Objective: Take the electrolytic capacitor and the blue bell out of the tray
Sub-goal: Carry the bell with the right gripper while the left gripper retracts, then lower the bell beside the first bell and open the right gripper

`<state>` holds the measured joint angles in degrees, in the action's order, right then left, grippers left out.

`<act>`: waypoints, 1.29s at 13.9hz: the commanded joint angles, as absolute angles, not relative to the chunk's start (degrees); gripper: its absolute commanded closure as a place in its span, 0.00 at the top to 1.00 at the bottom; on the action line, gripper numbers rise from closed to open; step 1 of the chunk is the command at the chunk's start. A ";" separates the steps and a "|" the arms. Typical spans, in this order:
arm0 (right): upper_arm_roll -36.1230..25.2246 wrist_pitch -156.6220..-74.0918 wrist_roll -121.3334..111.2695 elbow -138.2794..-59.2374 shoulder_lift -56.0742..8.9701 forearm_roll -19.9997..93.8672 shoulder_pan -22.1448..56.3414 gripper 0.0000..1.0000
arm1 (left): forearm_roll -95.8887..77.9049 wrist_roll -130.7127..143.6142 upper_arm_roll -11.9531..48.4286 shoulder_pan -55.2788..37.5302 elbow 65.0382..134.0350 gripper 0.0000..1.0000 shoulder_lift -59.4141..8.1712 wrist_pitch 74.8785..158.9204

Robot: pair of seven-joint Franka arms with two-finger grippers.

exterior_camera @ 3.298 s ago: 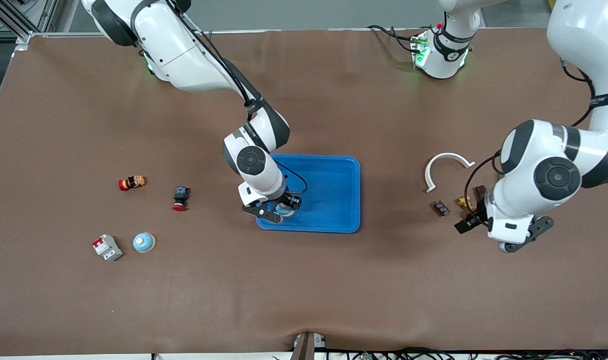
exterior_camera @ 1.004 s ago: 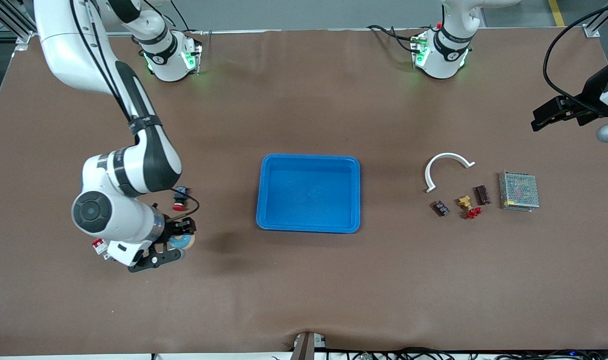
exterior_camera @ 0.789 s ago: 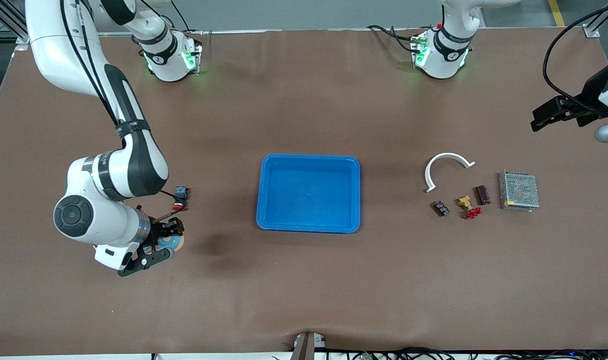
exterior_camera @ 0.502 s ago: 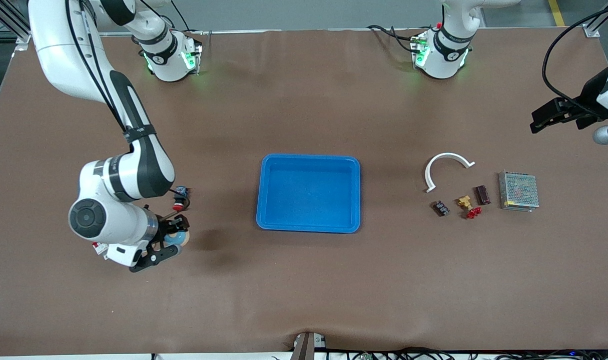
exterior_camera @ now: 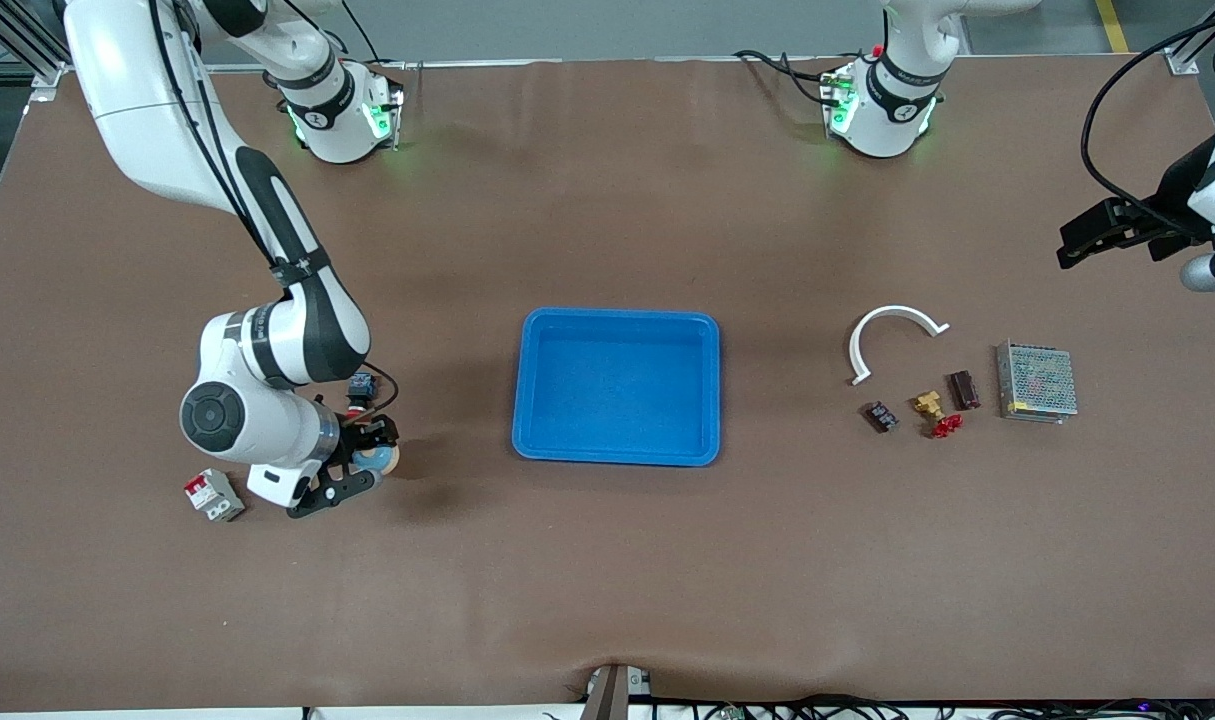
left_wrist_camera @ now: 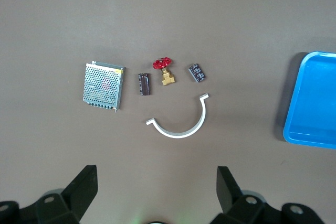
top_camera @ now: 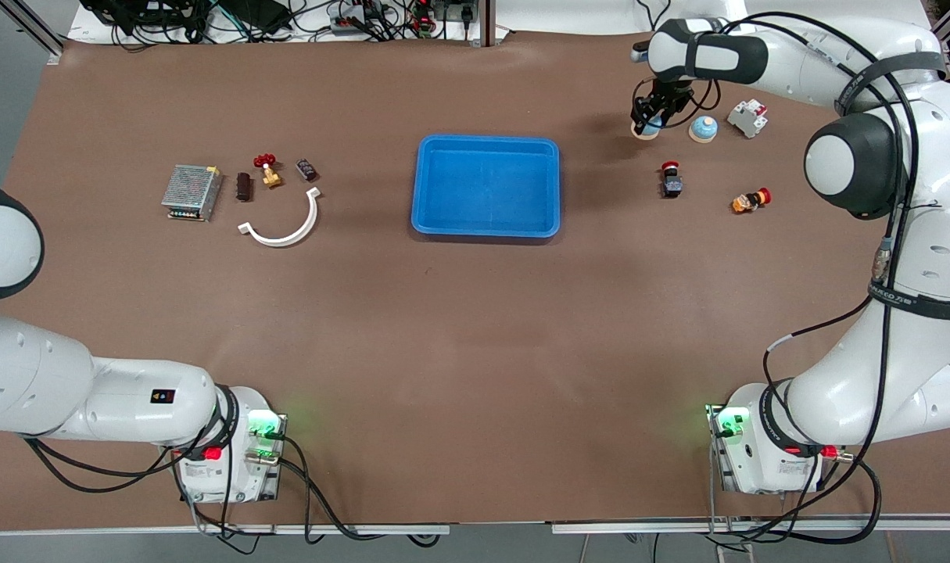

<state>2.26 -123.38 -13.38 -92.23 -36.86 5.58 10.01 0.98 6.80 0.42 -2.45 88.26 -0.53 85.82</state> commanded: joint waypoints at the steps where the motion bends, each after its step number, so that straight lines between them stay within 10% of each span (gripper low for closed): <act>1: 2.81 -125.59 -13.54 -98.60 -32.35 6.94 10.28 0.47 | 0.70 5.89 -0.18 -2.99 88.68 1.00 -0.44 86.75; 18: 2.81 -138.51 -12.39 -109.95 -30.41 7.82 12.66 0.47 | 0.62 5.80 0.09 -3.16 88.51 1.00 -0.62 87.80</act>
<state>2.87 -137.32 -12.77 -108.07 -31.81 6.73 12.04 0.99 6.79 0.42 -2.66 88.51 -0.99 87.54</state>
